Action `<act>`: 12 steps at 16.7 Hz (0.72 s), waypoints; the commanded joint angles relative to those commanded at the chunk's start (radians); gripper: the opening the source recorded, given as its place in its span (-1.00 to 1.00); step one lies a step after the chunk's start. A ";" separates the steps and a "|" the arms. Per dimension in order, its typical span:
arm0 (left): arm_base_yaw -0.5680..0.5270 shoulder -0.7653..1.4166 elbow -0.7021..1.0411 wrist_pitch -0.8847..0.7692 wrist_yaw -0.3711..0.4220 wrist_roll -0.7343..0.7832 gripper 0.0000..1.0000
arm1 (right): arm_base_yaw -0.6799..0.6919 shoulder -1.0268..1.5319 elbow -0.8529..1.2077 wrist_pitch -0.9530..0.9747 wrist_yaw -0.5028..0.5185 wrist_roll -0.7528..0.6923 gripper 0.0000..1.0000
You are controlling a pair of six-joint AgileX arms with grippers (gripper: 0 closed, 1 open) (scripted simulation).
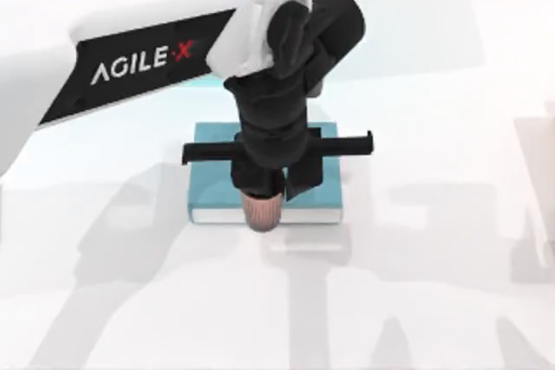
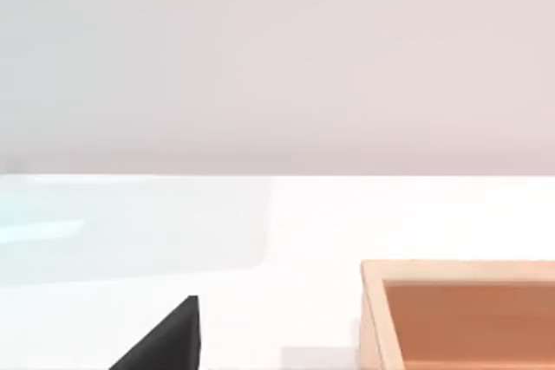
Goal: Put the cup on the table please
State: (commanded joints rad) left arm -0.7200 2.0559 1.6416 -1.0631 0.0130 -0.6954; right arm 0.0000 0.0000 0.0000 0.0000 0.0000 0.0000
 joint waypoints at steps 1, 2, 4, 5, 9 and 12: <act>0.000 0.000 0.000 0.000 0.000 0.000 -0.55 | 0.000 0.000 0.000 0.000 0.000 0.000 1.00; 0.000 0.000 0.000 0.000 0.000 0.000 -0.40 | 0.000 0.000 0.000 0.000 0.000 0.000 1.00; 0.000 0.000 0.000 0.000 0.000 0.000 -0.10 | 0.000 0.000 0.000 0.000 0.000 0.000 1.00; 0.000 0.000 0.000 0.000 0.000 0.000 0.06 | 0.000 0.000 0.000 0.000 0.000 0.000 1.00; 0.000 0.000 0.000 0.000 0.000 0.000 0.66 | 0.000 0.000 0.000 0.000 0.000 0.000 1.00; 0.000 0.000 0.000 0.000 0.000 0.000 1.00 | 0.000 0.000 0.000 0.000 0.000 0.000 1.00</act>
State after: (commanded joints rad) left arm -0.7200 2.0559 1.6416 -1.0631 0.0130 -0.6954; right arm 0.0000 0.0000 0.0000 0.0000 0.0000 0.0000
